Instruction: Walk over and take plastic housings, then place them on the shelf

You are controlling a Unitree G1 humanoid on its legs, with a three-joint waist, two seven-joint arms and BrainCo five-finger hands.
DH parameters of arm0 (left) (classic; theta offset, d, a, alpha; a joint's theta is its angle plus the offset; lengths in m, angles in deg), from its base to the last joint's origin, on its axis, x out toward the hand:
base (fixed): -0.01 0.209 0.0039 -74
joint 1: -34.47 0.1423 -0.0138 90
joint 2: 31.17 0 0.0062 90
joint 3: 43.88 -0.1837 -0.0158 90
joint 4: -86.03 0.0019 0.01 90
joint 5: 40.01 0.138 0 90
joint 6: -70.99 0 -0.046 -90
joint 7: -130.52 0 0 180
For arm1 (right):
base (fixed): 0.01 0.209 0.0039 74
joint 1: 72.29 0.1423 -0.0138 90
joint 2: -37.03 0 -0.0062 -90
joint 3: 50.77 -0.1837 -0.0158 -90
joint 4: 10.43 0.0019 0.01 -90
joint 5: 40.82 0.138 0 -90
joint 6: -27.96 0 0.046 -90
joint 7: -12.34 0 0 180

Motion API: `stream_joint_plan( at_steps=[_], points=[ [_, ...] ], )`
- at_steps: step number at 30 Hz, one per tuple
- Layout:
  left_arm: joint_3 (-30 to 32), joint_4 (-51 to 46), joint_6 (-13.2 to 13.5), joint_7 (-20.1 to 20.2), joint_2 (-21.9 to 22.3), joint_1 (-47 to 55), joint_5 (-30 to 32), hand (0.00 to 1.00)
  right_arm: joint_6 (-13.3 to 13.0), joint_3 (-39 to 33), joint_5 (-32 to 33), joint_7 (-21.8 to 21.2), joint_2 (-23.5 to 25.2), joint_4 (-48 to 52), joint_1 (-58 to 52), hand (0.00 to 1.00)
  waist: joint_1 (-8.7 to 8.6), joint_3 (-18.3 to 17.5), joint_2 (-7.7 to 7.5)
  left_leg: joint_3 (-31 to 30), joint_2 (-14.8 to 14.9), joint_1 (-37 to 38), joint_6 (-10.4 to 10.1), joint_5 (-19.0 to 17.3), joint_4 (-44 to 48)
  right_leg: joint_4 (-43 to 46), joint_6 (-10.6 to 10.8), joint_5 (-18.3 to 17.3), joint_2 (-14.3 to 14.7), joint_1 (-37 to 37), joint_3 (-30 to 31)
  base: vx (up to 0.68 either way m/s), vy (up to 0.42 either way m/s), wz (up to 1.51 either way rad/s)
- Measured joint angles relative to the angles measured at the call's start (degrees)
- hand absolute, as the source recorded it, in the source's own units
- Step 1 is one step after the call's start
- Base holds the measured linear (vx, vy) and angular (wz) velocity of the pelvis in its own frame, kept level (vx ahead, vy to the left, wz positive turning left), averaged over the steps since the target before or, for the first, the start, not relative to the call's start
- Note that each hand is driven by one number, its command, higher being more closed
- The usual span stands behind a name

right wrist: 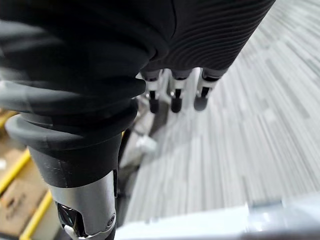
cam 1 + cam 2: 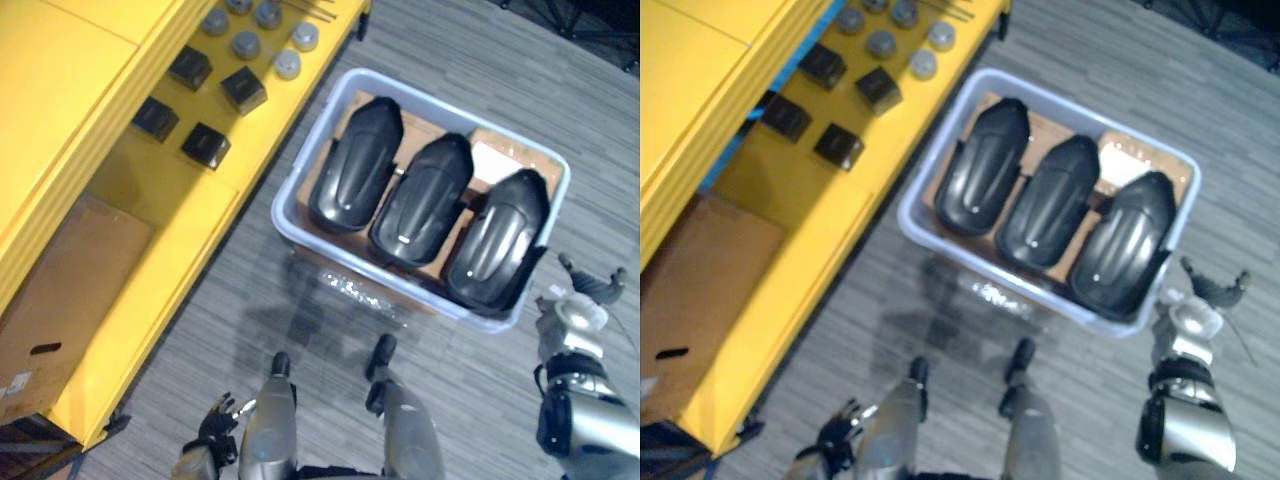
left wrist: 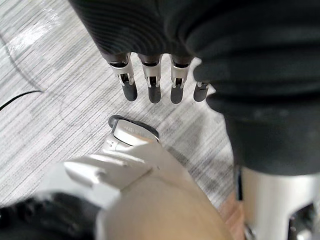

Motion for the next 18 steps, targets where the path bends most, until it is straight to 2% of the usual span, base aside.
stream_joint_plan(
  at_steps=[2, 5, 8, 10, 14, 18],
  points=[
    [0.09, 0.10, -0.01, 0.02, 0.12, -0.80, -0.05, 0.00, 0.56, 0.02, 1.25, -0.66, -1.40, -0.70, 0.47, 0.00, 0.86, 0.53, 0.43, -0.50, -0.10, -1.55, 0.21, -0.28, 1.60, 2.16, 0.07, -0.92, -0.45, -1.43, -0.12, -0.08, -0.013, 0.09],
    [0.37, 0.03, 0.36, 0.17, 0.24, -1.44, -0.14, 0.00, 0.74, 0.36, 1.27, -0.84, -1.96, -1.33, 1.93, 0.00, 0.98, 1.38, 0.71, -1.27, -0.14, -4.08, 0.14, -1.08, 3.77, 4.90, 0.09, -1.95, -0.90, -3.55, -0.22, -0.11, -0.002, 0.07],
    [0.59, 0.02, 0.57, 0.61, 0.67, -1.96, -1.71, 0.00, 2.30, 0.85, 1.28, -1.36, -2.57, -1.31, 3.60, 0.00, 1.44, 1.77, 0.79, -1.39, -0.17, -6.49, 0.03, -0.99, 4.94, 5.79, 0.02, -1.98, -1.11, -5.99, -0.21, -0.06, -0.010, 0.01],
    [1.33, -0.08, 0.76, 0.89, 1.43, -2.09, -2.12, 0.00, 3.69, 2.73, 1.19, -2.23, -2.72, -1.30, 4.42, 0.00, 1.65, 1.81, 0.77, -1.57, -0.14, -7.82, 0.00, -0.97, 5.69, 6.97, -0.16, -2.08, -1.28, -7.44, -0.21, -0.02, -0.006, 0.00],
    [2.21, -1.21, 1.58, 2.05, 2.14, -3.21, -2.15, 0.00, 8.18, 2.93, 1.18, -2.94, -3.19, -1.18, 5.98, 0.00, 2.55, 1.89, 0.64, -2.00, -0.14, -9.44, -0.16, -0.87, 6.24, 8.13, -0.55, -2.37, -1.58, -9.06, -0.53, 0.00, -0.007, 0.05],
    [2.67, -2.53, 2.13, 2.12, 2.59, -3.97, -2.33, 0.00, 9.56, 5.11, 1.19, -4.62, -3.19, -1.19, 6.44, 0.00, 2.69, 1.90, 0.63, -2.77, -0.15, -10.95, -0.16, -0.88, 7.75, 8.97, -0.77, -2.67, -1.91, -9.61, -1.51, -0.01, 0.004, 0.12]
  ],
)
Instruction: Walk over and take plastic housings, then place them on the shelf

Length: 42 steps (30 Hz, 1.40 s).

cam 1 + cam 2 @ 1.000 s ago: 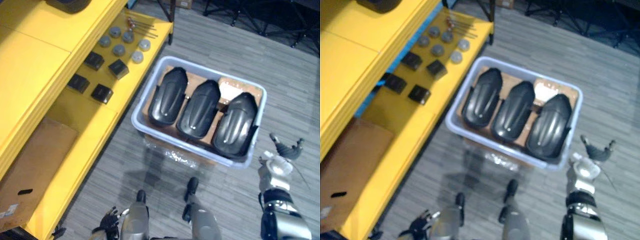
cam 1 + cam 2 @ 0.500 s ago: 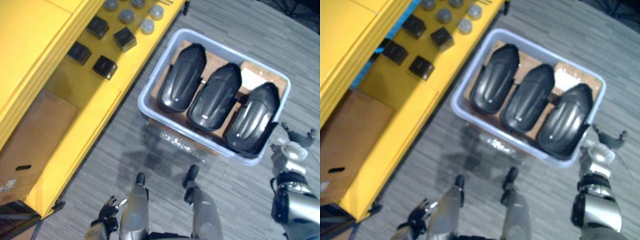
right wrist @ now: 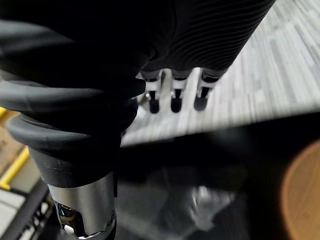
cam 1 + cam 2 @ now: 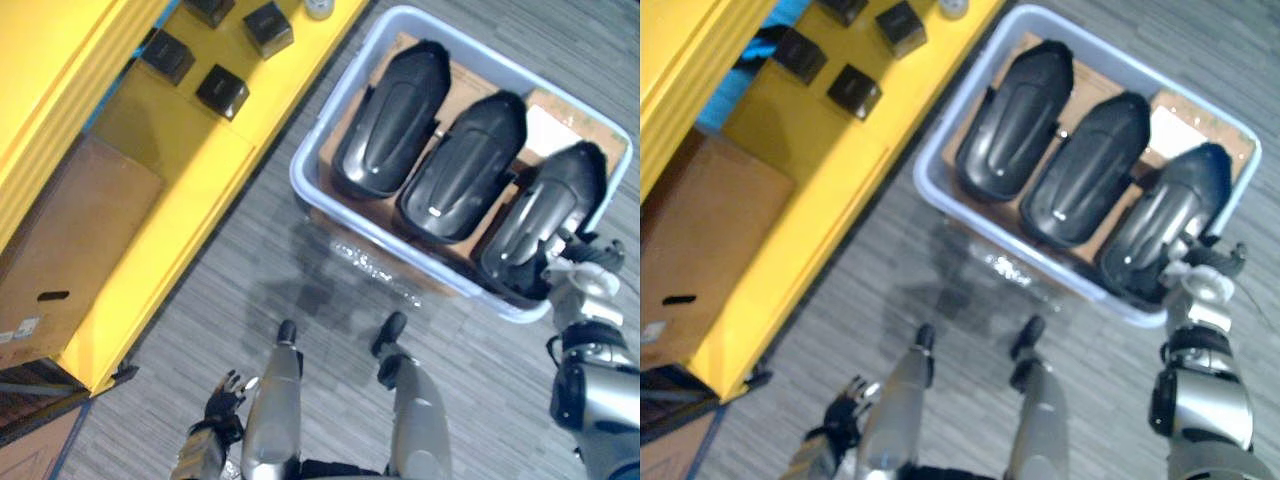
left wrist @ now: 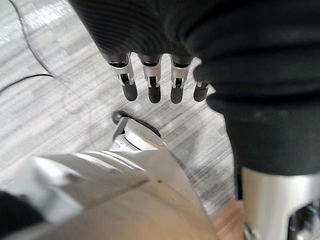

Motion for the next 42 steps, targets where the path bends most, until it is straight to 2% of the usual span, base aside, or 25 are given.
stream_joint_plan(
  at_steps=[4, 5, 7, 16, 20, 23, 27, 31, 38, 40, 42],
  points=[
    [0.10, -0.99, 0.20, 0.00, 0.34, -0.85, -2.25, 0.00, -0.03, 0.07, -0.68, -0.04, -0.86, 0.21, 1.10, 0.00, 0.05, 0.02, -0.06, -0.10, -0.52, -3.04, 0.08, -0.29, 2.07, 2.96, -0.14, -0.80, -1.04, -3.26, 0.25, -0.06, 0.004, 0.03],
    [0.16, -1.02, 0.29, 0.01, 0.32, -1.06, -2.28, 0.00, -0.01, 0.11, -1.10, -0.18, -0.90, 0.22, 1.44, 1.00, 0.03, 0.06, -0.12, -0.17, -0.47, -3.76, 0.04, -0.35, 2.56, 3.41, -0.23, -0.87, -1.10, -3.92, 0.24, -0.08, -0.004, -0.03],
    [0.29, -1.11, 0.75, 0.06, 0.35, -1.36, -2.28, 0.00, 0.21, 1.84, -2.29, -0.36, -1.33, 0.22, 1.86, 1.00, 0.08, 0.10, -0.19, -0.29, -0.34, -4.88, -0.01, -0.39, 3.46, 4.38, -0.49, -1.07, -1.18, -4.99, 0.20, -0.07, -0.016, -0.01],
    [0.60, -2.02, 1.87, 0.08, 0.58, -1.37, -2.27, 0.00, 6.83, 4.55, -9.47, -1.05, -3.93, -0.12, 2.33, 1.00, 0.28, 0.17, -0.35, -0.90, 0.12, -6.12, -0.49, -0.13, 4.24, 6.63, -1.49, -1.94, -1.57, -6.63, -0.27, -0.03, -0.020, 0.02],
    [0.43, -3.08, 2.28, -0.10, 0.61, -1.42, -2.77, 0.00, 10.18, 6.87, -17.65, -1.56, -4.65, -0.59, 3.03, 1.00, 0.42, 0.11, -0.46, -1.45, 0.20, -7.14, -0.63, -0.05, 4.86, 7.53, -1.75, -2.19, -1.65, -7.48, -0.56, -0.01, -0.021, 0.04],
    [0.28, -3.21, 2.31, -0.36, 0.71, -1.57, -4.06, 0.00, 11.85, 8.52, -21.87, -2.30, -4.81, -0.97, 3.40, 1.00, 0.56, 0.10, -0.48, -1.84, 0.42, -7.75, -0.64, -0.06, 5.68, 7.84, -1.78, -2.22, -1.60, -7.65, -0.90, -0.01, -0.005, 0.01],
    [0.26, -3.33, 2.46, -0.34, 0.71, -1.76, -4.02, 0.00, 12.98, 8.56, -22.93, -2.99, -4.88, -1.64, 3.41, 1.00, 1.46, 0.03, -0.61, -1.93, 0.75, -7.92, -0.74, -0.12, 6.44, 7.72, -1.78, -2.21, -1.08, -7.38, -1.04, -0.04, -0.011, -0.01],
    [0.37, -4.25, 3.59, -0.29, 0.69, -1.77, -4.00, 0.00, 12.91, 8.54, -22.51, -4.82, -4.88, -1.66, 3.15, 1.00, 1.53, -0.13, -0.85, -2.60, 1.25, -8.93, -0.97, -0.36, 7.66, 7.58, -1.80, -2.15, -0.83, -7.36, -1.69, -0.04, 0.003, 0.00],
    [0.28, -6.20, 5.08, -0.22, 0.60, -1.74, -4.46, 0.00, 8.65, 8.49, -22.48, -4.52, -4.79, -1.81, 0.41, 1.00, 2.72, -0.41, -1.17, -2.75, 1.47, -8.70, -1.00, -0.34, 8.05, 6.62, -1.59, -1.54, -0.45, -6.37, -1.92, -0.01, -0.001, 0.01],
    [0.11, -7.41, 7.23, -1.34, 0.62, -1.69, -4.48, 0.00, 7.54, 8.49, -22.48, -3.79, -4.73, -1.72, -0.07, 1.00, 2.89, -0.47, -1.29, -2.93, 1.69, -8.56, -1.00, -0.33, 8.11, 5.61, -1.59, -1.01, 0.19, -5.53, -2.38, 0.01, 0.001, 0.02],
    [0.13, -9.61, 9.22, -4.41, 0.59, -1.67, -5.81, 0.00, 6.08, 8.35, -22.58, -2.34, -4.31, -1.69, -1.15, 1.00, 2.91, -0.64, -1.44, -3.21, 1.94, -7.41, -1.00, -0.33, 7.91, 4.47, -1.81, -0.53, 0.56, -3.51, -3.17, 0.03, 0.012, 0.08]
  ],
)
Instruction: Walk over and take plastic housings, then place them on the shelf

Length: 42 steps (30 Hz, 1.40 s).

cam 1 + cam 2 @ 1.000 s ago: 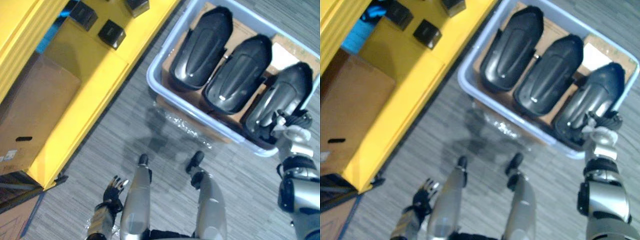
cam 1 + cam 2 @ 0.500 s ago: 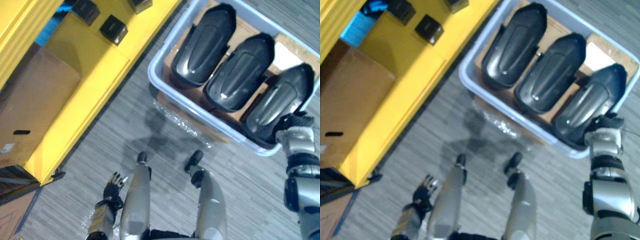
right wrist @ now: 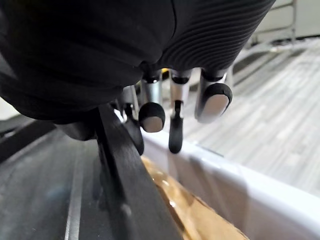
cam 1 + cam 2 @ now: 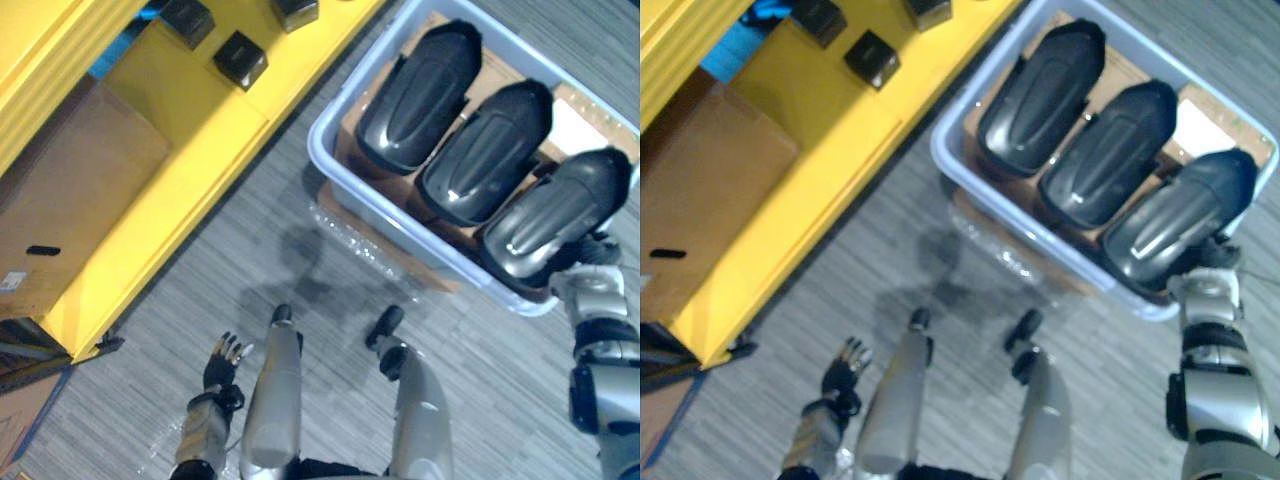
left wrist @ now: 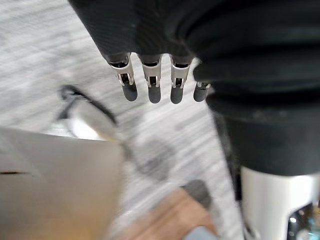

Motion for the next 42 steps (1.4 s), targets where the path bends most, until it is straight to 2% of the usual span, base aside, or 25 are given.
stream_joint_plan(
  at_steps=[2, 3, 7, 9, 13, 16, 19, 22, 24, 25, 27, 30, 32, 33, 34, 38, 40, 42],
  points=[
    [0.24, -1.10, 1.52, -1.97, -0.06, 0.09, -0.34, 0.00, -0.81, -0.08, -0.09, 1.00, 0.46, 0.34, -0.82, 1.00, 0.07, -0.07, -0.07, 0.07, 0.17, 1.87, 0.01, 0.00, -0.69, -1.00, 0.13, 0.10, 0.31, 2.07, -0.16, 0.04, 0.011, 0.04],
    [0.42, -2.09, 2.36, -3.10, -0.30, 0.68, -0.32, 0.00, -1.76, -0.10, -0.07, 1.82, 0.95, 0.96, -1.78, 1.00, 0.22, -0.98, -0.81, 0.35, 0.18, 2.65, 0.02, 0.05, -1.49, -1.60, 0.27, 0.19, 0.38, 2.55, -0.11, 0.04, 0.002, 0.00],
    [0.39, -4.63, 3.75, -5.48, -1.79, 2.56, -0.28, 0.00, -4.19, -0.76, 0.12, 4.21, 1.93, 1.56, -4.25, 1.00, 0.17, -2.08, -2.28, 0.47, 0.05, 6.92, -0.09, 1.18, -5.60, -5.17, 0.73, 0.78, 0.94, 6.80, -0.48, 0.05, -0.009, 0.06],
    [0.37, -5.17, 4.33, -6.37, -2.63, 3.53, -0.29, 0.00, -4.35, -2.01, 0.10, 5.63, 2.10, 1.17, -5.05, 1.00, 0.17, -2.29, -2.64, 0.56, -0.19, 9.34, -0.04, 1.91, -7.99, -7.35, 1.03, 1.26, 1.30, 9.38, -0.58, 0.05, 0.002, 0.09],
    [0.10, -8.85, 4.35, -6.33, -4.50, 6.65, -0.82, 0.00, -4.03, -3.04, 0.04, 7.90, 1.99, -0.87, -5.41, 1.00, -0.22, -2.72, -3.19, 0.90, -0.58, 13.98, -0.06, 3.39, -12.75, -11.44, 1.28, 2.48, 1.57, 13.39, -1.08, 0.11, -0.007, 0.07],
    [0.33, -18.22, 4.38, -3.87, -4.54, 9.64, -4.74, 0.00, -3.82, -4.54, -0.81, 7.89, 1.90, -0.75, -6.54, 1.00, -0.35, -2.82, -3.06, 1.44, -0.87, 18.17, -0.05, 4.08, -16.03, -13.28, 1.58, 2.91, 1.51, 16.80, -1.21, 0.14, 0.004, 0.04],
    [0.00, -28.54, 3.99, -2.17, -4.80, 9.91, -4.42, 0.00, -3.85, -4.74, -3.75, 8.45, 1.59, 3.03, -8.68, 1.00, -1.63, -5.39, -2.95, 1.72, -1.19, 19.82, 0.21, 4.80, -18.87, -15.13, 1.97, 3.17, 1.46, 18.05, -1.41, 0.12, 0.002, 0.02],
    [-2.38, -34.30, -0.22, -1.89, -8.73, 5.75, 2.23, 0.00, -3.77, -2.52, -7.10, 8.92, 1.42, 11.56, -9.76, 1.00, -3.18, -7.33, -2.14, 3.32, -1.22, 23.30, 0.10, 5.87, -21.90, -17.12, 2.32, 3.82, 1.60, 20.03, -0.67, 0.10, -0.002, -0.16],
    [-5.42, -35.14, -5.49, -1.74, -12.94, -0.85, 9.24, 0.00, -3.80, 0.72, -10.96, 8.62, 1.03, 20.04, -9.87, 1.00, -4.64, -9.19, -1.13, 5.01, -0.97, 25.68, 0.03, 6.02, -23.27, -19.05, 2.32, 4.64, 2.12, 21.79, 0.18, 0.06, -0.001, -0.23],
    [-6.01, -35.18, -6.56, -1.47, -13.77, -2.56, 10.59, 0.00, -3.83, 1.44, -11.92, 8.47, 1.02, 22.15, -9.87, 1.00, -5.06, -9.59, -0.93, 5.15, -0.88, 26.04, 0.04, 6.02, -23.51, -19.71, 2.31, 4.94, 2.33, 22.21, 0.26, 0.05, 0.009, -0.24],
    [-8.09, -35.21, -11.67, 1.25, -16.54, -9.20, 11.66, 0.00, -4.09, 4.21, -16.18, 6.20, 1.03, 29.53, -9.87, 1.00, -6.02, -10.94, -0.95, 7.23, -0.59, 27.57, 0.02, 6.04, -24.32, -22.18, 2.19, 6.31, 3.02, 23.20, 1.79, 0.03, 0.008, -0.36],
    [-11.51, -34.89, -16.26, 3.28, -18.88, -15.61, 13.90, 0.00, -4.76, 6.60, -19.92, 4.28, 1.10, 33.95, -10.08, 1.00, -7.16, -11.82, -1.13, 8.86, -0.53, 28.93, 0.02, 6.04, -25.11, -24.84, 2.10, 7.92, 3.59, 24.33, 3.16, -0.01, 0.010, -0.28],
    [-16.02, -31.32, -20.42, 4.73, -20.75, -23.62, 19.17, 0.00, -7.02, 7.95, -22.05, 2.93, 1.13, 35.25, -9.37, 1.00, -8.32, -12.27, -1.33, 9.86, -0.58, 28.92, 0.03, 6.04, -25.47, -27.03, 1.94, 9.47, 3.75, 24.51, 3.82, -0.04, 0.009, -0.21],
    [-16.80, -29.92, -21.23, 4.70, -20.86, -25.41, 20.79, 0.00, -7.50, 8.45, -22.43, 2.55, 1.14, 35.28, -8.92, 1.00, -8.66, -12.27, -1.33, 10.13, -0.64, 28.93, 0.21, 6.16, -25.65, -27.35, 1.97, 9.78, 3.74, 24.45, 4.07, -0.08, 0.007, -0.20],
    [-18.85, -26.51, -23.74, 4.54, -21.37, -29.54, 22.84, 0.00, -8.95, 9.78, -23.25, 1.56, 1.14, 35.36, -7.61, 1.00, -9.51, -12.29, -1.37, 10.88, -0.87, 28.86, 0.22, 6.28, -25.82, -28.42, 1.85, 10.24, 3.69, 24.32, 4.66, -0.07, 0.003, -0.21],
    [-22.75, -20.99, -28.39, 2.78, -21.83, -37.34, 24.05, 0.00, -11.33, 12.03, -24.22, 0.53, 1.14, 35.36, -5.08, 1.00, -11.07, -12.28, -1.37, 11.28, -0.75, 28.51, 0.05, 6.37, -25.79, -28.79, 1.57, 10.91, 3.95, 23.82, 5.01, -0.04, -0.016, -0.11],
    [-22.91, -19.59, -30.32, 1.66, -21.73, -39.57, 21.48, 0.00, -12.02, 12.58, -24.20, 0.09, 1.14, 35.36, -3.08, 1.00, -11.60, -12.28, -1.37, 11.34, -0.59, 28.39, -0.02, 6.39, -25.79, -28.78, 1.44, 11.03, 4.43, 23.58, 5.16, -0.01, -0.050, -0.05],
    [-22.96, -17.69, -32.55, 0.13, -21.20, -41.86, 18.55, 0.00, -13.91, 12.85, -24.20, 0.09, 1.14, 35.33, -0.61, 1.00, -11.78, -12.28, -1.38, 11.54, -0.57, 27.84, -0.02, 6.39, -25.69, -28.78, 1.43, 11.43, 4.50, 22.99, 5.62, 0.00, -0.004, -0.04]
  ],
)
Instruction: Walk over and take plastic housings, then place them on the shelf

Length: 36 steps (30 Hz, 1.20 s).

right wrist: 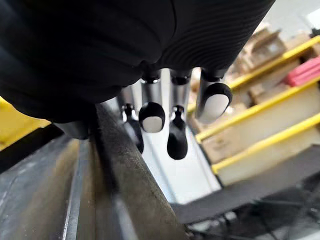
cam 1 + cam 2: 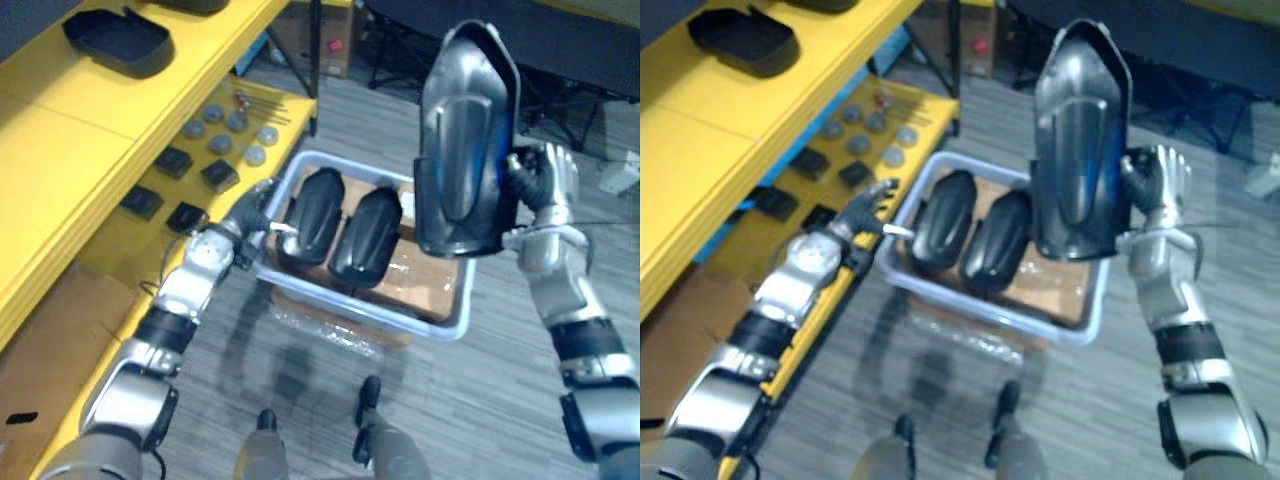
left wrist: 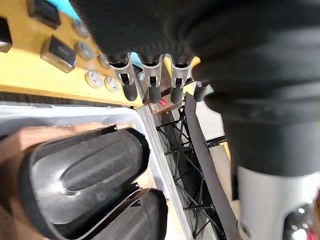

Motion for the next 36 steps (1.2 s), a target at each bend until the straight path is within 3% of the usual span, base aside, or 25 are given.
stream_joint_plan(
  at_steps=[4, 8, 15, 22, 27, 36],
  points=[
    [-0.04, 5.64, -2.96, -3.97, 3.15, -1.29, -12.27, 0.00, -2.00, 1.20, -0.04, 0.00, 0.66, -0.36, 2.75, 1.00, 0.10, 0.04, -0.06, 0.22, -0.23, -0.12, -0.01, 0.00, 0.13, 0.01, 0.02, 0.28, -0.16, -0.17, 0.43, 0.00, 0.003, -0.01],
    [-0.06, 11.53, -2.85, -7.97, 7.24, -1.21, -26.25, 0.00, -2.46, 1.27, -0.60, 0.08, 3.36, -0.59, 4.33, 1.00, 0.40, 0.11, -0.18, -0.05, -0.29, -0.17, 0.00, -0.01, 0.29, 0.01, 0.03, 0.29, -0.21, 0.07, 0.35, 0.00, -0.001, 0.02],
    [-0.30, 12.64, 3.05, -6.36, 11.19, -0.41, -39.73, 0.00, -2.47, 3.30, -2.87, 0.16, 6.08, -3.16, 4.54, 1.00, 0.71, 0.51, -0.40, -0.50, -0.12, -0.78, 0.34, -1.10, 2.05, 0.00, 0.05, 0.13, -0.17, 1.03, 0.12, -0.02, 0.001, 0.03],
    [-1.74, 7.71, 10.20, -1.56, 13.95, -0.36, -52.71, 0.00, -2.44, 3.54, -5.09, 0.16, 7.26, -4.81, 4.58, 1.00, 0.82, 0.53, -0.37, -0.61, -0.17, -0.77, 0.33, -1.09, 1.68, 0.01, 0.28, -0.01, -0.24, 0.99, -0.19, 0.02, 0.004, 0.01],
    [-1.98, 3.14, 14.64, 0.27, 15.17, -0.60, -55.01, 0.00, -2.35, 5.03, -5.16, 0.14, 7.26, -7.05, 6.50, 1.00, 0.82, 1.05, 0.50, -0.58, -0.38, -0.28, 0.30, -1.07, 1.58, 0.01, 0.29, -0.01, -0.40, 0.93, -0.44, 0.03, 0.009, 0.01],
    [-4.77, -1.11, 15.72, -0.49, 18.05, -0.69, -49.90, 0.00, -2.53, 7.41, -5.11, 0.20, 7.27, -7.71, 8.45, 1.00, 0.96, 1.52, 1.25, -1.14, -0.39, -1.10, 0.32, -1.08, 1.80, 0.01, 0.29, -0.03, -0.46, 0.82, -1.01, -0.01, -0.003, 0.02]
  ],
)
